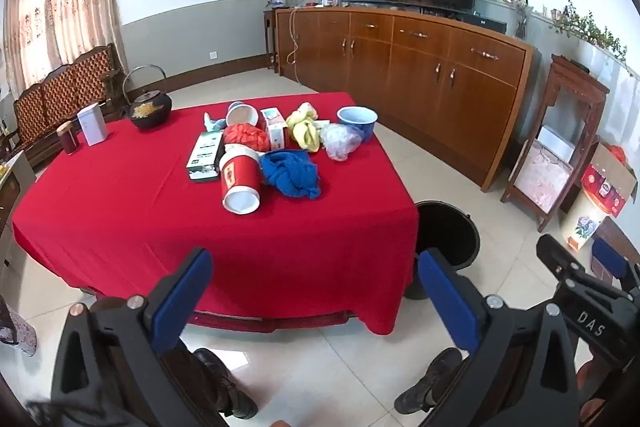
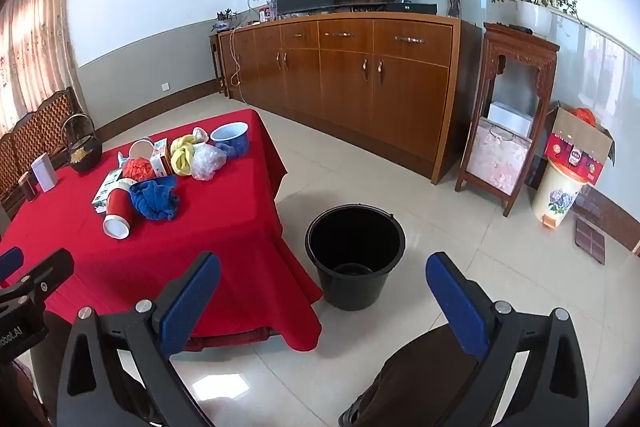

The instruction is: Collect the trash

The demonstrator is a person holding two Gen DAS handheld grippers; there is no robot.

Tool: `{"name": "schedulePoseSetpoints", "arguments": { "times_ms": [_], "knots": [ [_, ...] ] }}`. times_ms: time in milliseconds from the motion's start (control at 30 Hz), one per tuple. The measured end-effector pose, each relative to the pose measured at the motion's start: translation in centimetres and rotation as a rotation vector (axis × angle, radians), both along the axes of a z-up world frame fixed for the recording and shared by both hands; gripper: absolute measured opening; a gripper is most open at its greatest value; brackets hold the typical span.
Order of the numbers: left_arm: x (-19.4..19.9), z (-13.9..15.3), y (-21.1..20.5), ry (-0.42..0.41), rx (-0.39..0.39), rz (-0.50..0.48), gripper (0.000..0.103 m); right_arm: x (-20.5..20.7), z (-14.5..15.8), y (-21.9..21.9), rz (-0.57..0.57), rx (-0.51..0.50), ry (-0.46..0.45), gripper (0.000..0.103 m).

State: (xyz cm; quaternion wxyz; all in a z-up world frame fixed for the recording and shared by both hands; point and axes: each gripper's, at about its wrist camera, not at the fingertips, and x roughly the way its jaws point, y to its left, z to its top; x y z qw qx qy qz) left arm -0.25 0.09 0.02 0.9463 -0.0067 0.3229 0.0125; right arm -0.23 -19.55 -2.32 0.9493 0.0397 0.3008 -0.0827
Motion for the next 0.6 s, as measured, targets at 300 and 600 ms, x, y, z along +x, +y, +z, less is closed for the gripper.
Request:
{"name": "schedulePoseSetpoints", "arguments": {
  "times_ms": [300, 600],
  "knots": [
    [0.2, -0.3, 0.8, 0.025, -0.014, -0.012, 0.103, 0.2, -0.1, 0.1, 0.006, 0.03, 0.033, 0.103],
    [0.4, -0.7, 0.6, 0.053, -0.039, -0.066, 0.103, 0.0, 0.2, 0.5, 0.011, 0.005, 0.014, 0.103]
  ]
}}
